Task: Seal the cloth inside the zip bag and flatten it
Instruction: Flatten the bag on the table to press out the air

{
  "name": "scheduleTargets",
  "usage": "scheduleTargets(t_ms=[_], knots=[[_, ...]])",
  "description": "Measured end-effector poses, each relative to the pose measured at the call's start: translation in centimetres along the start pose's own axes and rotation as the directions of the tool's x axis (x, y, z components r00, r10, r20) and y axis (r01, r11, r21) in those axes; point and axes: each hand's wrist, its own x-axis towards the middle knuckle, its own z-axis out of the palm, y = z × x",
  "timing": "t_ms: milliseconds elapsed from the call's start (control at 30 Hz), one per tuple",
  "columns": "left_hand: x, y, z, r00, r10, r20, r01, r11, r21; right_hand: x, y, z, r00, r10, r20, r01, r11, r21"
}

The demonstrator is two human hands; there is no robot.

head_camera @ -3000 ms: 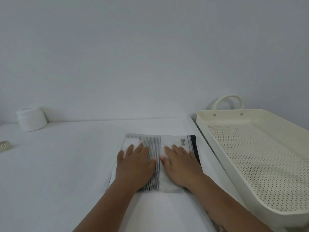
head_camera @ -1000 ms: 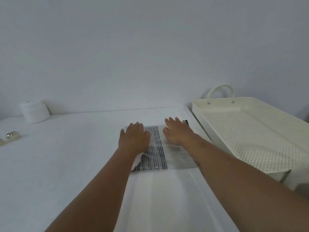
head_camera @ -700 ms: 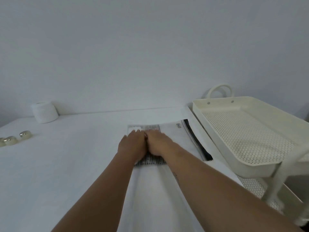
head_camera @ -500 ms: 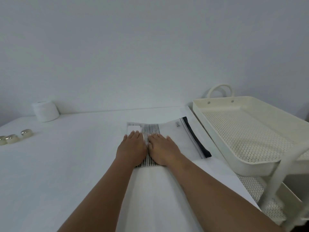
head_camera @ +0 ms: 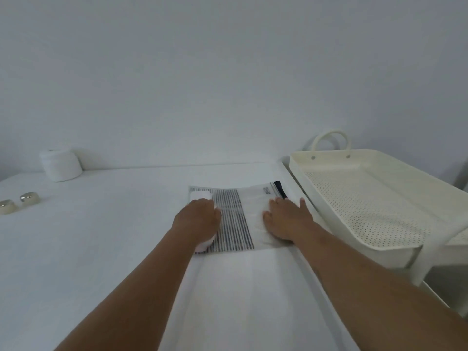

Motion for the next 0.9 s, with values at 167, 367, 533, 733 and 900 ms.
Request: scheduleTargets(t_ms=[167, 367, 533, 733, 900], knots=[[2.0, -1.1, -1.4, 0.981, -0.103, -0.163, 0.07, 0.979, -0.193, 2.6, -4.1, -2.9, 0.984, -0.143, -0.102, 0.151, 0.986, 0.073], [4.1, -0.7, -0.3, 0.995, -0.09, 0.051, 0.097, 0.986, -0.137, 5.6, -10.4, -2.2, 0.951, -0.307, -0.026, 0.306, 0.937, 0.17], [3.7, -0.9, 1.7, 0.999, -0.034, -0.043, 0.031, 0.997, -0.064, 6.4, -9.8, 1.1, 0.947, -0.304, -0.105, 0.322, 0.908, 0.268], [3.6, -1.2, 2.1, 0.999, -0.014, 0.045, 0.012, 0.999, 0.046, 7.7, -5.4, 1.6, 0.979, -0.201, -0.039, 0.205, 0.967, 0.149], [3.5, -1.1, 1.2, 0.997, 0.004, 0.082, -0.006, 1.0, 0.022, 7.6, -0.4, 0.9, 0.997, -0.068, 0.025, 0.065, 0.995, 0.079]])
